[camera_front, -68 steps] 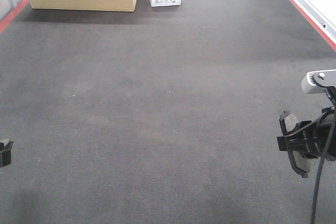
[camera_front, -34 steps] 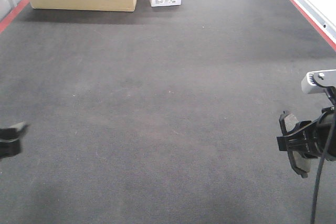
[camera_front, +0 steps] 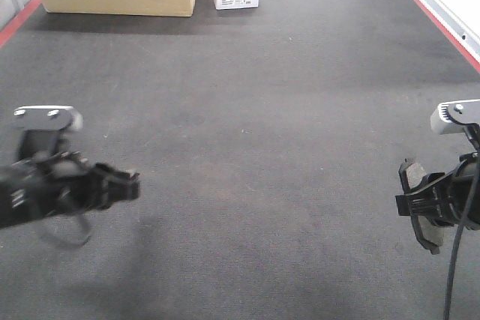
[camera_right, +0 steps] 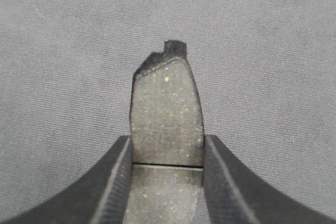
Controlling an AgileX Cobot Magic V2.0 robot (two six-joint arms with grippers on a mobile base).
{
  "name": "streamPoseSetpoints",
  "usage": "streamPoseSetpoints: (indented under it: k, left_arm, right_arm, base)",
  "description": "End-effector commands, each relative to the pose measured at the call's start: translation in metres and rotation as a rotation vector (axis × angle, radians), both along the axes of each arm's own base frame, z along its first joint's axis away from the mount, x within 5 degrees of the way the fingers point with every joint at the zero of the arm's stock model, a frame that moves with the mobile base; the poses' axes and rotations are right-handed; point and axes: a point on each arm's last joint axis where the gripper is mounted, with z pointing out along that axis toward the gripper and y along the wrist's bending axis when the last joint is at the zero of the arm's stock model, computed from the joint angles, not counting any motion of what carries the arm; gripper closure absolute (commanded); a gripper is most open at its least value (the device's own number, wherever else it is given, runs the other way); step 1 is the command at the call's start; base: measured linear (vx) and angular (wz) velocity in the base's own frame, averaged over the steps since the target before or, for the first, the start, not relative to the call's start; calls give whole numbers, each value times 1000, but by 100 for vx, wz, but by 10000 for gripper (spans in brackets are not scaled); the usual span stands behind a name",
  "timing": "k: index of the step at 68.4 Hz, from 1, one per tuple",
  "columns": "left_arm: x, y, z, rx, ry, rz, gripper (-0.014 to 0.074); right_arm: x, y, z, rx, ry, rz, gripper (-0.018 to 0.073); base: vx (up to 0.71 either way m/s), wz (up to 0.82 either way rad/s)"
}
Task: Move and align brake pads A on conveyor
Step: 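Extend the left gripper with its brake pad over the belt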
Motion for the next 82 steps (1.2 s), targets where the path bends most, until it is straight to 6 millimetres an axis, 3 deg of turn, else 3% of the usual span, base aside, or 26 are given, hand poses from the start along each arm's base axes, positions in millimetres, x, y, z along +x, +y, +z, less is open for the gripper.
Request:
streamPoseSetpoints:
  k: [1, 18, 33, 54, 65, 74, 82]
  left_arm:
    - [24, -4, 7, -49, -62, 58, 419]
    - [40, -8, -37, -16, 72, 84, 419]
    - [37, -9, -55, 9, 184, 70, 419]
    - [24, -10, -63, 0, 364, 77, 419]
    - [24, -10, -63, -3, 369, 81, 411]
    - [23, -10, -64, -3, 376, 81, 358]
    - [23, -10, -63, -4, 378, 80, 248]
  right_arm:
    - [3, 0, 17, 7, -111, 1, 569]
    - [3, 0, 17, 7, -111, 1, 569]
    - [3, 0, 17, 7, -111, 1, 569]
    - [3, 0, 17, 7, -111, 1, 569]
    - [3, 0, 17, 7, -111, 1, 569]
    - [3, 0, 17, 7, -111, 1, 569]
    - [3, 0, 17, 7, -111, 1, 569]
  base:
    - [0, 0]
    - [0, 0]
    - [0, 0]
    - [0, 0]
    - [0, 0]
    - [0, 0]
    - [0, 0]
